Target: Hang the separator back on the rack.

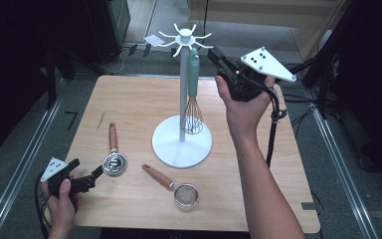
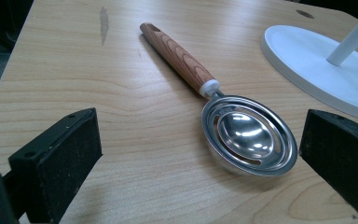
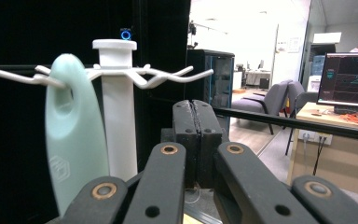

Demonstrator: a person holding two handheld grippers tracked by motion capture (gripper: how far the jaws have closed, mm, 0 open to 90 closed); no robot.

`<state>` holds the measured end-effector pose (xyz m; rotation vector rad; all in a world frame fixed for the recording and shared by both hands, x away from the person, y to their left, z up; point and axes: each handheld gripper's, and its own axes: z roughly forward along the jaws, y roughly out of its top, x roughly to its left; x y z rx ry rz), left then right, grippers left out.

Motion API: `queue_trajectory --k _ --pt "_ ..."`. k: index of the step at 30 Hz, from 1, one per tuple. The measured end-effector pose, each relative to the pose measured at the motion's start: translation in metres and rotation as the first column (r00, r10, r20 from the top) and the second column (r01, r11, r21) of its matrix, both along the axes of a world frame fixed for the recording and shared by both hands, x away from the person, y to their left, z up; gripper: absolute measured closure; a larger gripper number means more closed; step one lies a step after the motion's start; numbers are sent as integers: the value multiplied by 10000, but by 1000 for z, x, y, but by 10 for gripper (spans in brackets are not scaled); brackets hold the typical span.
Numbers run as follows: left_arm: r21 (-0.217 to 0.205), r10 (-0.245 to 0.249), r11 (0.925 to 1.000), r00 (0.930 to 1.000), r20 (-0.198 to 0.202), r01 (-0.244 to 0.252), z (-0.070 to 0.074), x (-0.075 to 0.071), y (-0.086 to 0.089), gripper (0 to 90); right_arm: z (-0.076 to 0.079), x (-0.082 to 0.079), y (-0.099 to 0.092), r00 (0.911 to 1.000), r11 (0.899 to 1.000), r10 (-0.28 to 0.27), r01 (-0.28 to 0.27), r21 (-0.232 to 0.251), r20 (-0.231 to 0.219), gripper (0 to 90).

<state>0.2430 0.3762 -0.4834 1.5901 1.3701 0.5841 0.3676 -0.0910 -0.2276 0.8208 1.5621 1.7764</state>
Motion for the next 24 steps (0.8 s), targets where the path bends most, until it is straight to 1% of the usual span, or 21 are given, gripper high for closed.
queue_trajectory --k 2,3,4,5,6,8,12,16,17,24 --pt "-27 23 10000 10000 5 -23 0 0 0 0 2 2 -1 10000 10000 37 -37 85 56 900" --pt "-24 16 10000 10000 3 -16 0 0 0 0 4 2 -2 9998 9999 115 -117 113 182 900" --pt "-24 16 10000 10000 3 -16 0 0 0 0 4 2 -2 9998 9999 115 -117 113 182 900" --pt "5 -6 10000 10000 0 6 0 0 0 0 7 -1 -1 9990 9996 247 -251 104 367 900" --pt "5 -6 10000 10000 0 6 0 0 0 0 7 -1 -1 9990 9996 247 -251 104 367 900" --pt "-20 5 10000 10000 8 -5 0 0 0 0 9 -6 0 9979 9993 362 -364 34 529 900" --pt "53 -23 10000 10000 4 23 0 0 0 0 10 -11 1 9971 9986 535 -536 -8 543 900" --pt "53 -16 10000 10000 12 16 0 0 0 0 11 -16 5 9954 9973 724 -715 -168 620 900" --pt "60 -20 10000 10000 13 20 0 0 0 0 11 -19 6 9947 9967 763 -743 -316 687 900" --pt "25 -19 10000 10000 -6 19 0 0 0 0 12 -25 10 9928 9949 966 -942 -361 709 900"
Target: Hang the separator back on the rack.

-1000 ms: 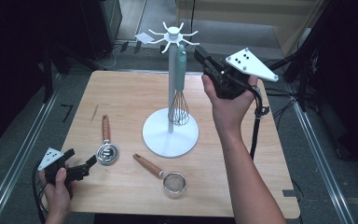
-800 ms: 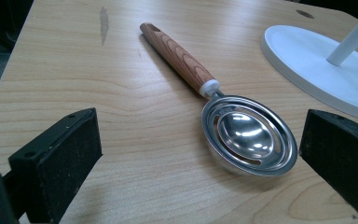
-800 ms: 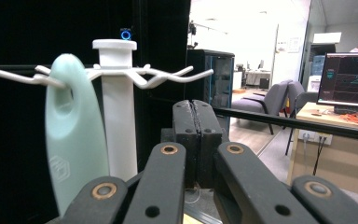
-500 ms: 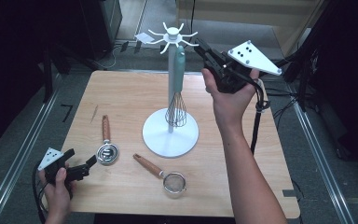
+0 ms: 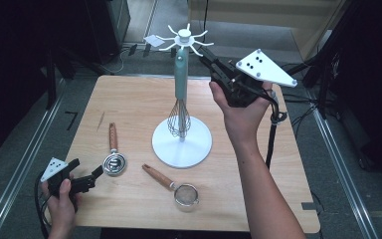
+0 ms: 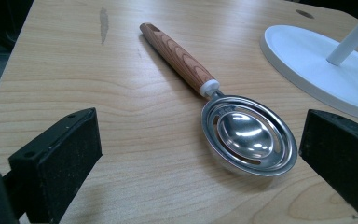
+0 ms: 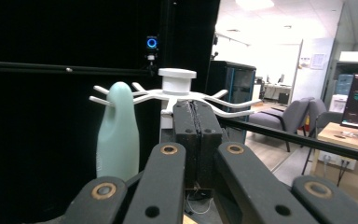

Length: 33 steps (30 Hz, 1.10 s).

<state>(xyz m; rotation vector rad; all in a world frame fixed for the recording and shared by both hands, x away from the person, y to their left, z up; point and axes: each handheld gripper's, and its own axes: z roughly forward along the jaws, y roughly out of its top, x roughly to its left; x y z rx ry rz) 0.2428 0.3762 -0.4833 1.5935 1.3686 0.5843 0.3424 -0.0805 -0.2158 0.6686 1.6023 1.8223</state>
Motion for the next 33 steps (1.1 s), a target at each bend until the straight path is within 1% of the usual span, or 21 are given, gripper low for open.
queue_trajectory --k 6,7,9,12,13,19,20,21,22,23,25,26,27,29,30,32,33 --pt "25 -16 10000 10000 -11 16 0 0 0 0 1 -6 4 9998 9999 117 -115 -80 134 900" --pt "28 -14 10000 10000 -11 14 0 0 0 0 1 -7 5 9999 9999 115 -114 -75 99 900" --pt "14 5 10000 10000 2 -5 0 0 0 0 0 -8 4 9998 9998 63 -60 -182 171 900" --pt "17 6 10000 10000 -9 -6 0 0 0 0 -2 -9 4 9999 9999 66 -64 -160 151 894" --pt "30 7 10000 10000 -5 -7 0 0 0 0 -3 -9 3 9999 9998 -20 23 -193 140 890" --pt "28 2 10000 10000 -15 -2 0 0 0 0 -17 -8 -4 9995 9989 -295 290 -370 -125 798" --pt "28 2 10000 10000 -15 -2 0 0 0 0 -17 -8 -4 9995 9989 -295 290 -370 -125 798" --pt "26 2 10000 10000 -17 -2 0 0 0 0 -23 -7 -6 9992 9983 -336 326 -492 -200 777" --pt "25 4 10000 10000 -18 -4 0 0 0 0 -23 -7 -6 9992 9983 -336 326 -492 -200 777" --pt "30 3 10000 10000 -13 -3 0 0 0 0 -30 -7 -8 9985 9973 -419 397 -611 -347 760" --pt "28 1 10000 10000 -15 0 0 0 0 0 -36 -8 -10 9978 9974 -389 355 -627 -539 744" --pt "28 1 10000 10000 -15 0 0 0 0 0 -36 -8 -10 9978 9974 -389 355 -627 -539 744" --pt "23 -1 10000 10000 -15 1 0 0 0 0 -43 -8 -13 9966 9968 -446 398 -696 -697 724" --pt "24 -4 10000 10000 -19 4 0 0 0 0 -50 -8 -15 9947 9966 -450 383 -725 -928 705" --pt "24 -4 10000 10000 -19 4 0 0 0 0 -50 -8 -15 9947 9966 -450 383 -725 -928 705" --pt "27 -4 10000 10000 -17 4 0 0 0 0 -56 -8 -18 9935 9959 -499 418 -802 -1021 684" --pt "25 -2 10000 10000 -10 2 0 0 0 0 -60 -9 -19 9918 9956 -539 444 -829 -1160 673"
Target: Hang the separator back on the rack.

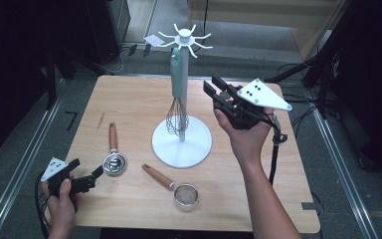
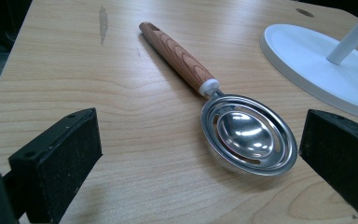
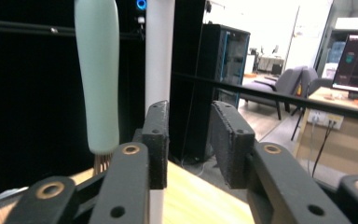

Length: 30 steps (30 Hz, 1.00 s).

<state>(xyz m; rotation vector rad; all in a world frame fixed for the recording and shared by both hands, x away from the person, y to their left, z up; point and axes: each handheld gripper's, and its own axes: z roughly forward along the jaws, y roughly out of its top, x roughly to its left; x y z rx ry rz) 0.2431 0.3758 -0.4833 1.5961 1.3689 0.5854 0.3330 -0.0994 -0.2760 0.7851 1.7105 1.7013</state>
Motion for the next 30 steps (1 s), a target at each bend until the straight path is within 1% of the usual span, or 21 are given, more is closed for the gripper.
queue_trajectory --k 2,3,4,5,10,11,12,13,15,16,17,19,22,23,24,25,26,27,28,29,30 --pt "9 -5 10000 10000 2 5 0 0 0 0 -10 -2 -3 9999 9999 -27 26 -110 -129 653" --pt "10 -2 10000 10000 5 2 0 0 0 0 -10 -2 -3 9999 9999 -27 26 -110 -129 653" --pt "31 4 10000 10000 -6 -4 0 0 0 0 -18 -4 -6 9999 9998 3 -7 -202 -164 643" --pt "31 4 10000 10000 -6 -4 0 0 0 0 -18 -4 -6 9999 9998 3 -7 -202 -164 643" --pt "40 5 10000 10000 -8 -4 0 0 -1 0 -38 -10 -13 9978 9996 -40 22 -271 -662 630" --pt "46 7 10000 10000 -8 -7 0 0 -1 0 -42 -11 -13 9972 9994 -65 41 -337 -739 629" --pt "62 20 10000 10000 1 -20 0 0 -1 0 -49 -14 -14 9962 9991 -71 34 -429 -872 625" --pt "62 20 10000 10000 1 -20 0 0 -1 0 -49 -14 -14 9962 9991 -71 34 -429 -872 625" --pt "47 22 10000 10000 15 -22 0 0 -1 0 -57 -16 -15 9950 9987 -21 -30 -505 -999 621" --pt "47 17 10000 10000 6 -17 0 0 -1 0 -65 -20 -15 9933 9984 -1 -65 -566 -1159 620" --pt "42 19 10000 10000 8 -19 0 0 -1 0 -65 -20 -15 9933 9984 -1 -65 -566 -1159 620" --pt "49 14 10000 10000 10 -14 0 0 -1 0 -73 -23 -14 9917 9973 47 -140 -719 -1283 619" --pt "54 4 10000 10000 21 -4 0 0 -1 0 -85 -30 -14 9880 9963 113 -242 -823 -1543 618" --pt "29 11 10000 10000 28 -11 0 0 -1 0 -94 -34 -13 9850 9954 155 -315 -908 -1716 618" --pt "39 11 10000 10000 12 -11 0 0 -1 0 -98 -36 -13 9841 9945 161 -341 -990 -1768 618" --pt "39 11 10000 10000 12 -11 0 0 -1 0 -98 -36 -13 9841 9945 161 -341 -990 -1768 618" --pt "42 6 10000 10000 8 -6 0 0 -1 0 -106 -38 -12 9817 9936 171 -380 -1067 -1899 618" --pt "57 0 10000 10000 -2 0 0 0 -1 0 -106 -38 -12 9817 9936 171 -380 -1067 -1899 618" --pt "55 2 10000 10000 -1 -2 0 0 0 0 -113 -41 -13 9777 9932 201 -435 -1078 -2091 618" --pt "55 2 10000 10000 -1 -2 0 0 0 0 -113 -41 -13 9777 9932 201 -435 -1078 -2091 618" --pt "57 2 10000 10000 4 -2 0 0 -1 0 -116 -43 -13 9759 9931 209 -454 -1084 -2171 618"
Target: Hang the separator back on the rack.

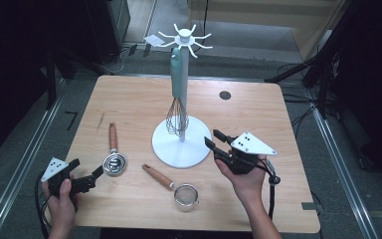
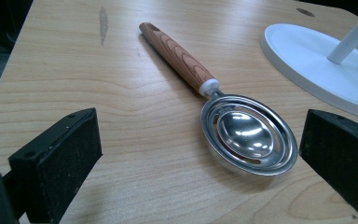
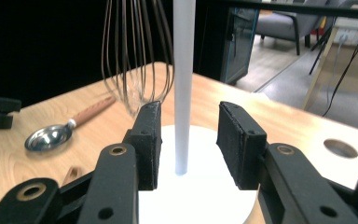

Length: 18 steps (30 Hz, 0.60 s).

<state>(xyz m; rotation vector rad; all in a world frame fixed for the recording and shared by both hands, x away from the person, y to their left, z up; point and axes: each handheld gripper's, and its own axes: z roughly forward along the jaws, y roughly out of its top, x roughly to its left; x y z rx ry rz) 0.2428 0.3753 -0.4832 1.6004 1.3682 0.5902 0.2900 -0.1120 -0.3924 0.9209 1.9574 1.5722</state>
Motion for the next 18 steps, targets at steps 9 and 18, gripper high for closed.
queue_trajectory --k 9,18 --pt "19 -5 10000 10000 -3 5 0 0 0 0 -30 -15 4 9965 9991 316 -338 -270 -769 616" --pt "-12 -15 10000 10000 1 15 0 0 0 0 -50 -24 20 9854 9926 942 -1039 -627 -1415 675"
